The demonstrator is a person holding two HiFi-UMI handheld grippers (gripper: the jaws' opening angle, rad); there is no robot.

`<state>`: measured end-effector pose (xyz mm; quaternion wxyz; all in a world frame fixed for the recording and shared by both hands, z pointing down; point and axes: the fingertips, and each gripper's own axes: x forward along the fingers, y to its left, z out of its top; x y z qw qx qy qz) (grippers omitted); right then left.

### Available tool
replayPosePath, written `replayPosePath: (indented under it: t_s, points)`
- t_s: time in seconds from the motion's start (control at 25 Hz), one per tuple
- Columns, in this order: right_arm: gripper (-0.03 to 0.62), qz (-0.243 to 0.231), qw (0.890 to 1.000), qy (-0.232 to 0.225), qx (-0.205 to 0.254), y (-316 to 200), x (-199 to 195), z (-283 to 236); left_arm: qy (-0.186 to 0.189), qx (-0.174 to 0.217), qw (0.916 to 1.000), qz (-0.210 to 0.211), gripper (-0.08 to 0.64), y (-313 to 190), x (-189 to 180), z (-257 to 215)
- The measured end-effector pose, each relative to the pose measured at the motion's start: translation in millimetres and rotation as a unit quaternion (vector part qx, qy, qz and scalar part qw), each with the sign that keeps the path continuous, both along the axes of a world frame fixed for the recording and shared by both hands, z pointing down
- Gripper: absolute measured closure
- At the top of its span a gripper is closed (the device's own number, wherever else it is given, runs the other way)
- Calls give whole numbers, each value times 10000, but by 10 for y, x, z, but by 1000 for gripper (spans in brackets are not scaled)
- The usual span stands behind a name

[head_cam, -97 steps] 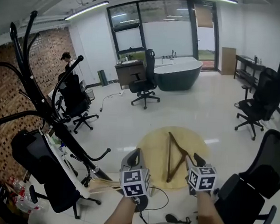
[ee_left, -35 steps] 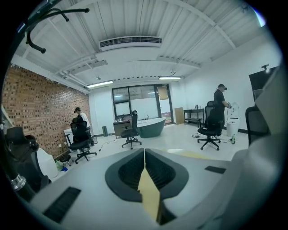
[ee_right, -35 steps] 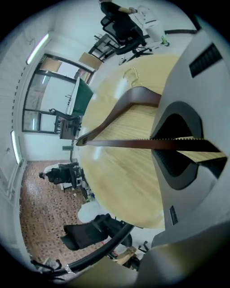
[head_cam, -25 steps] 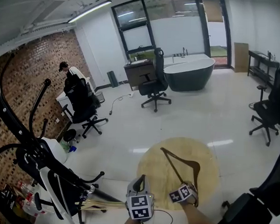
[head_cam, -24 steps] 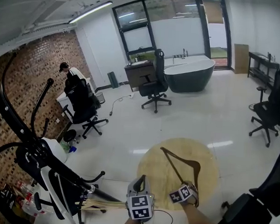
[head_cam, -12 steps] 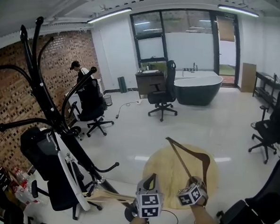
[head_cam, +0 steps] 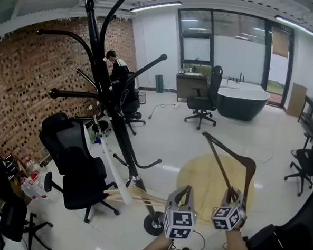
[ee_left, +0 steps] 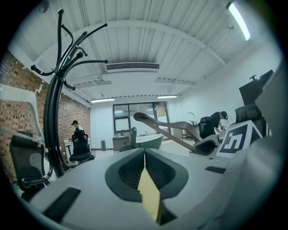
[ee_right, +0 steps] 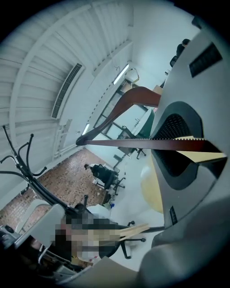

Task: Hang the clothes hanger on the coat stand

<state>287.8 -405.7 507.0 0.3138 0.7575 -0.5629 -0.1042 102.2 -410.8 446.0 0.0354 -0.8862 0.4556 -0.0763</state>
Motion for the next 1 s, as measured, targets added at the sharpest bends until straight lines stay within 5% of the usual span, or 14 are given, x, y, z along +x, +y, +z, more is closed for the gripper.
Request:
replayPosePath:
  t_s: [0.28,0.44,0.8,1.0]
  points:
    - [549,-347,9969,430,567,614,-1163,-597,43,33,10000,62,538,581,-1003,-136]
    - [549,-659,9924,600,853,963,-1590,-882,90,63,9998,139,538,896,-1277,-175]
    - [549,-1667,9736,1028,1176,1418,-1855,-1442,203,379,9974,-570,538,1376,-1475,-600]
    - [549,-2555,9475,1305,1411,1429,-2056,-1525,380,544,9929,-984,538,1537,-1539,-800]
